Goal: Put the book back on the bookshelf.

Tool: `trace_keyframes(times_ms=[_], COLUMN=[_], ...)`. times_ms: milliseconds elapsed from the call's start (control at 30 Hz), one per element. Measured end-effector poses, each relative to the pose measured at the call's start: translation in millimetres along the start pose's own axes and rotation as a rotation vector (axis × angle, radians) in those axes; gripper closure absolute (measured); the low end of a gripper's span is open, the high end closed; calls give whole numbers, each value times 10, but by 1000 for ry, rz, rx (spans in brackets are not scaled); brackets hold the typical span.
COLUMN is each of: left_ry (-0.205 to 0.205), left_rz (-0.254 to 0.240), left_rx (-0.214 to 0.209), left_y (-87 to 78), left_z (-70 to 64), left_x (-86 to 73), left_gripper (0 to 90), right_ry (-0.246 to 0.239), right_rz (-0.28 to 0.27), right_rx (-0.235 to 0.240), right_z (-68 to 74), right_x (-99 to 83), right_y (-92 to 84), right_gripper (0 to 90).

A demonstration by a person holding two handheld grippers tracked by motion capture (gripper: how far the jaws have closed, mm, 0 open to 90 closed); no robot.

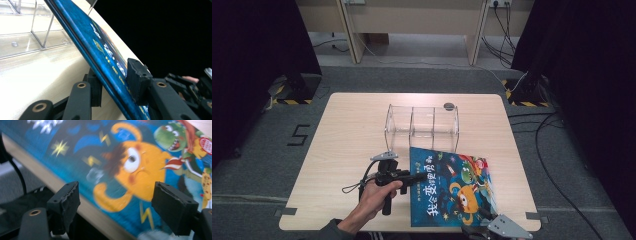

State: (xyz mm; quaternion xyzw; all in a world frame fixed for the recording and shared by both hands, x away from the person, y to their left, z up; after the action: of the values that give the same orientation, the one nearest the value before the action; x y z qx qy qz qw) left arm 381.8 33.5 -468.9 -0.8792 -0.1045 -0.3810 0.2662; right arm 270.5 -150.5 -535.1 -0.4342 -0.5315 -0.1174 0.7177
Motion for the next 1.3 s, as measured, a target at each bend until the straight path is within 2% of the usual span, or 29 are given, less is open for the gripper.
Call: trace_keyframes(times_ms=[67,100,200,400,467,567,633,700,800,867,1000,1133,1233,1300], left_ry=[4,6,2,-21,-17,-18,-22,-13,-21,-21,-26,-33,-34,-41], left_rz=[-1,-6,-14,-29,-25,-27,-30,-38,-46,-45,-45,-44,-15,-30], left_rx=[-1,0,2,-1,-4,-14,-18,-16,-23,-23,-29,-18,-8,-11], left_y=[5,10,16,13,11,8,3,-5,-15,-13,-2,4,24,23], left_z=[-11,-24,-48,-133,-159,-201,-219,-248,-282,-297,-332,-319,-280,-265], left_x=[20,35,55,60,48,39,43,50,60,56,41,39,21,29], left_gripper=[654,655,657,652,646,640,636,635,630,623,611,580,532,516], right_ry=[-12,-27,-134,-243,-252,-305,-303,-328,-335,-353,-382,-455,-509,-529], right_rz=[26,34,61,44,37,4,-5,-6,-15,-27,-19,-39,-42,-46], right_rx=[21,16,-46,-141,-147,-178,-176,-198,-226,-253,-290,-310,-339,-346], right_z=[72,88,107,104,122,151,167,174,162,154,141,174,194,211], right_x=[-47,-59,-64,-2,15,93,110,130,164,199,220,258,281,296], right_y=[32,41,74,102,124,152,166,212,235,248,299,280,248,216], right_gripper=[212,205,204,215,218,254,255,259,262,293,258,389,520,580])
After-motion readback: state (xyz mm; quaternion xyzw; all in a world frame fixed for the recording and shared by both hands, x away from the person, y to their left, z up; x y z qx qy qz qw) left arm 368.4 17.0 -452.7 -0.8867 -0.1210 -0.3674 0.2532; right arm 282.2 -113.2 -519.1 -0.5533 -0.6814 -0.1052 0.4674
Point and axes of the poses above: each handheld gripper's, and its own axes: y roughly forward along the jaws, x roughly out of its top, z roughly to its left, the point moved 10 cm from there along y, roughly forward along the jaws, and after that the axes turned 2 degrees about x, right-handed, at the moved point
